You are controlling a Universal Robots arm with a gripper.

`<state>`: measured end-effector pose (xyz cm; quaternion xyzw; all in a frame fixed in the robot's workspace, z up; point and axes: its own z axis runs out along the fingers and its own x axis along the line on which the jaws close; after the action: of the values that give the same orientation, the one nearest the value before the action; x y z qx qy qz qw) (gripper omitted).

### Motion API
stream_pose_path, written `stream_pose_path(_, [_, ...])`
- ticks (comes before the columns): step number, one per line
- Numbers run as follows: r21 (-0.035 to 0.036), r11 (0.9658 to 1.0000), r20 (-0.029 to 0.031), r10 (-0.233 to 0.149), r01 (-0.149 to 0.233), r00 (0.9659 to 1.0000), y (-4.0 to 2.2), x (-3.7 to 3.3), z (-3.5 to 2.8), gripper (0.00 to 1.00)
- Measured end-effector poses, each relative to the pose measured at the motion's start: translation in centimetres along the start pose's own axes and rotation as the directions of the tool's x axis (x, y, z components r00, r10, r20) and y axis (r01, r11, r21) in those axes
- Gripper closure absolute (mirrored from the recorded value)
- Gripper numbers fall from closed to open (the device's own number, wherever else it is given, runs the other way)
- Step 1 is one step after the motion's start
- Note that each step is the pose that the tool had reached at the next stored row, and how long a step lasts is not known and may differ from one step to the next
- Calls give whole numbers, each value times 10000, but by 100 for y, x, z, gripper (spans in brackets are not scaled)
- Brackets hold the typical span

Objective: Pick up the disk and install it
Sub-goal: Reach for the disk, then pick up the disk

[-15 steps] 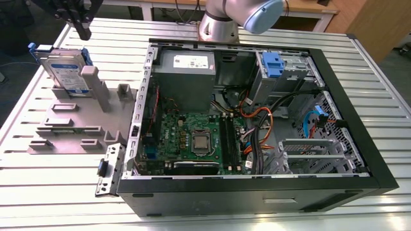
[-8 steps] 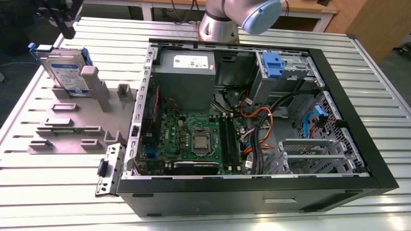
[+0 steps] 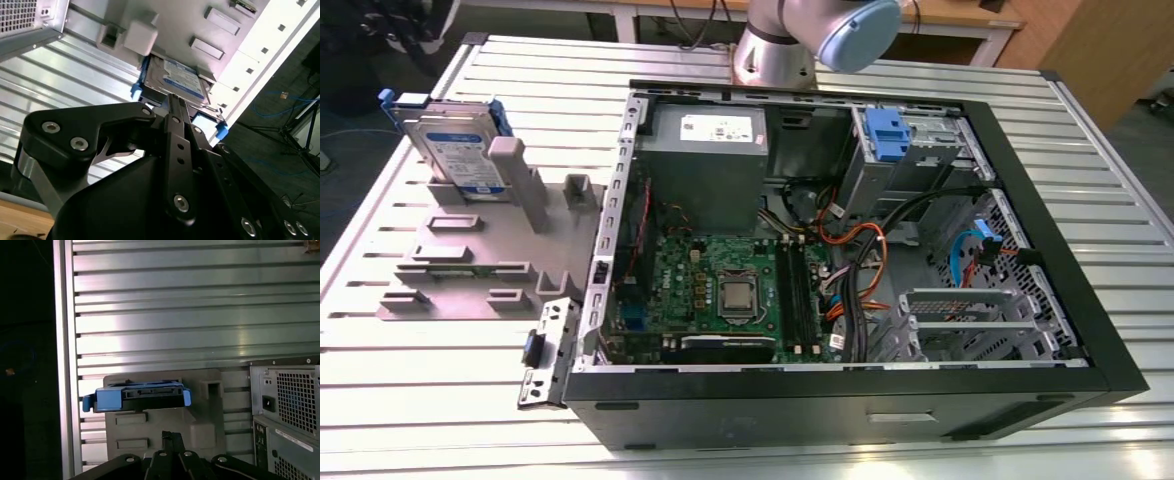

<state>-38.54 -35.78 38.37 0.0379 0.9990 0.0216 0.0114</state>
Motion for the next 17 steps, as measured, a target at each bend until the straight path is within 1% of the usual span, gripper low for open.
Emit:
stream_pose_path(8, [0, 10000, -6, 1, -1, 10000, 63, 309, 51, 89])
stream_pose_path(11, [0, 10000, -7, 1, -1, 10000, 71, 416, 70, 89])
stream_pose_path(13, [0, 10000, -6, 1, -1, 10000, 71, 442, 77, 89])
stream_pose_path(17, [0, 10000, -7, 1, -1, 10000, 70, 454, 77, 89])
